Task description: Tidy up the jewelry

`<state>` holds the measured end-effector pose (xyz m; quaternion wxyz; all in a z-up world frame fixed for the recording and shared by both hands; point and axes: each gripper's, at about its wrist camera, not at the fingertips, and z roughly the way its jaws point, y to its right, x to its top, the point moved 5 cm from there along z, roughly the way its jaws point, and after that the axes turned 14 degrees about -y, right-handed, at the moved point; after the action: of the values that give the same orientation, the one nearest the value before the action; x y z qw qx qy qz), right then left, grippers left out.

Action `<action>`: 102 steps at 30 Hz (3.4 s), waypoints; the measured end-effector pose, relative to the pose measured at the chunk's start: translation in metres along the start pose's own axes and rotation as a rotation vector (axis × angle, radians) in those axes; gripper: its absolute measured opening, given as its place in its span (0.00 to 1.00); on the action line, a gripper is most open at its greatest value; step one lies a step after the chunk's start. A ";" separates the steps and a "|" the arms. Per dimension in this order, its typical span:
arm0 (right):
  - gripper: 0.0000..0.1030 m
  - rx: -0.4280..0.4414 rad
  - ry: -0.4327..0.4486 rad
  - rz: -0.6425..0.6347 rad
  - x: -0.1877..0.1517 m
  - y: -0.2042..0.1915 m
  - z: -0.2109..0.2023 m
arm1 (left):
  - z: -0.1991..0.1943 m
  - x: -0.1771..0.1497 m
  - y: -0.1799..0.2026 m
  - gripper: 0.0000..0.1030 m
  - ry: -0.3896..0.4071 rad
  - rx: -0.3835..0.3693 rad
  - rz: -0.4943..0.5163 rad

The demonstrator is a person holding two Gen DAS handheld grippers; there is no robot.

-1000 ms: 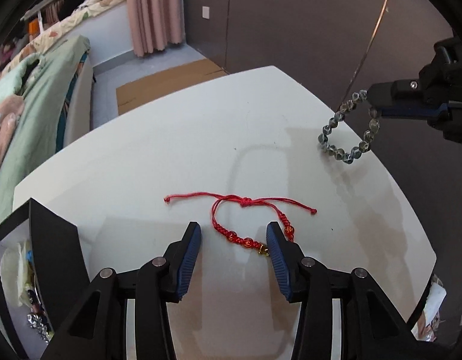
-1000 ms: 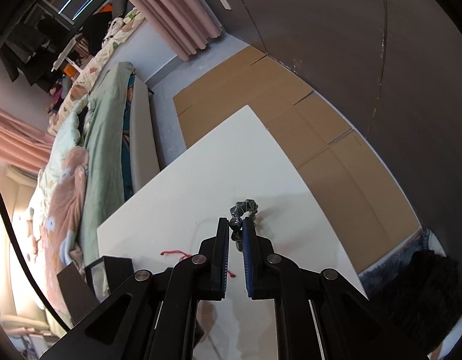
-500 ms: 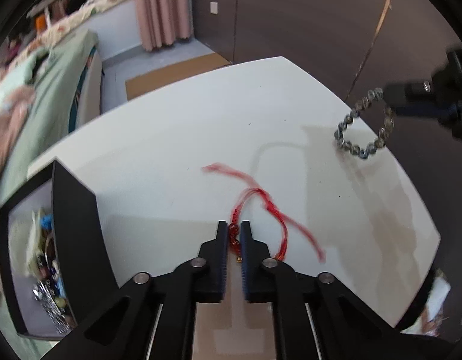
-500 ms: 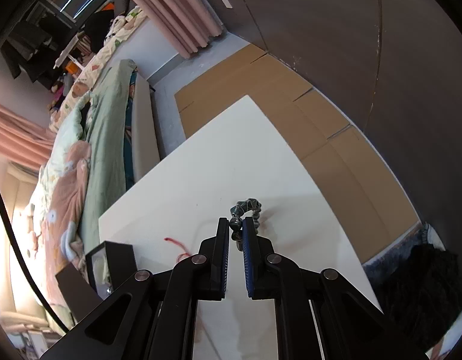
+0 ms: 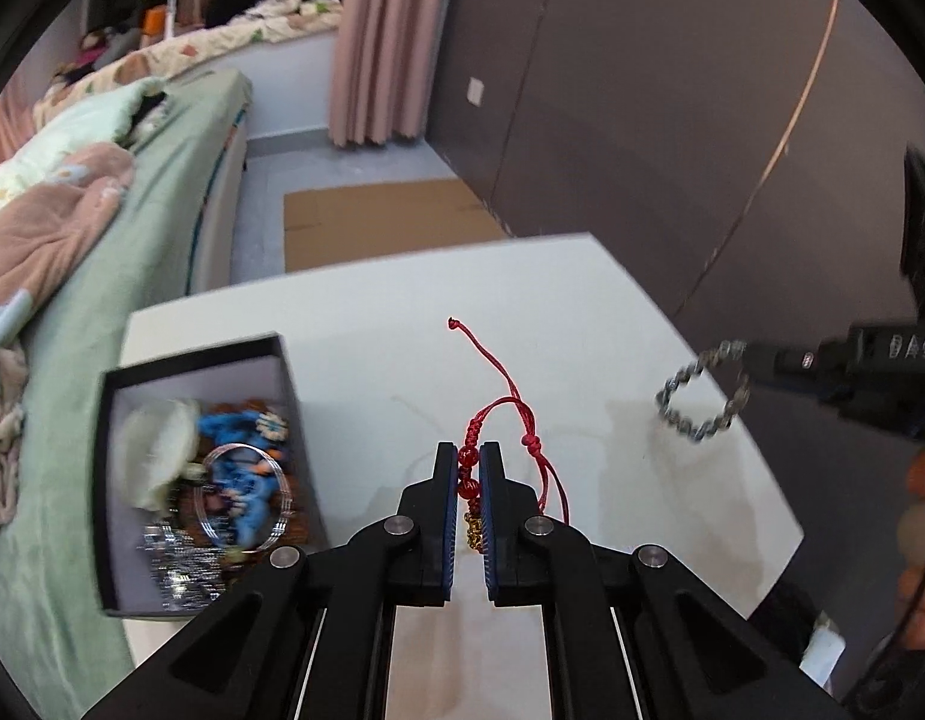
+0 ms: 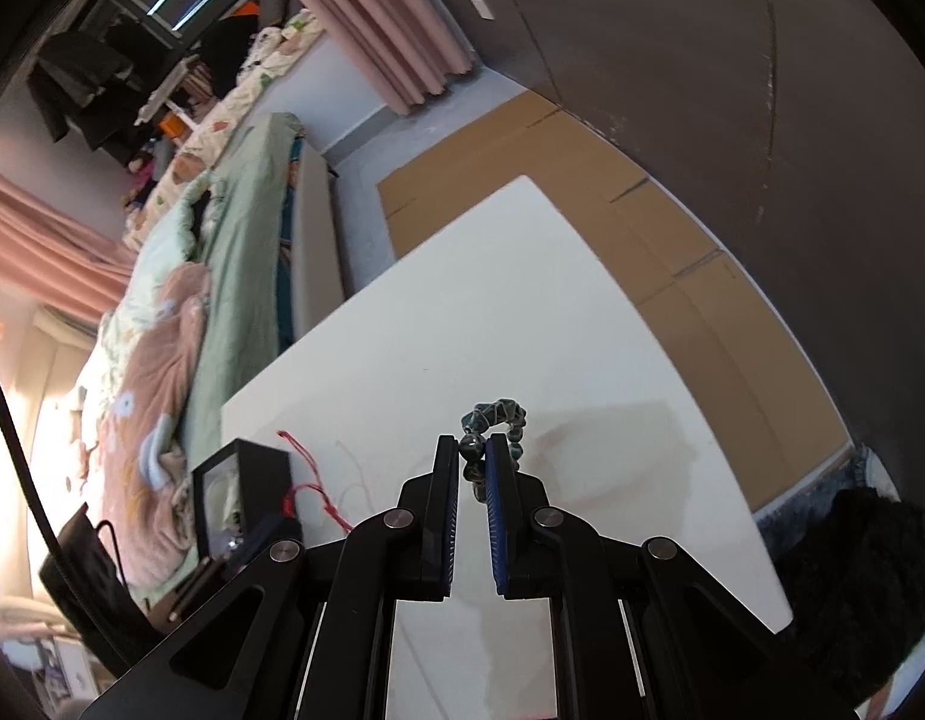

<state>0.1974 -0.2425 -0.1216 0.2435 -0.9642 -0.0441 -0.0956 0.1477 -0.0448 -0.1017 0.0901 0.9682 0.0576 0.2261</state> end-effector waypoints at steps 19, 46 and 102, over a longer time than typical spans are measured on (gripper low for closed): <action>0.10 0.114 0.047 -0.107 -0.017 -0.071 0.005 | -0.068 0.002 -0.079 0.07 0.139 0.005 -0.169; 0.10 0.308 0.034 -0.333 -0.038 -0.169 0.025 | -0.069 -0.001 -0.145 0.89 0.095 -0.013 -0.328; 1.00 -0.072 0.171 -0.257 -0.114 -0.056 -0.038 | -0.106 -0.058 -0.017 1.00 0.260 0.180 -0.072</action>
<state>0.0726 -0.2154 -0.0864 0.1972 -0.9471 -0.1427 -0.2091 0.0474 -0.0209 -0.0369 0.0029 0.9322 0.1236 0.3401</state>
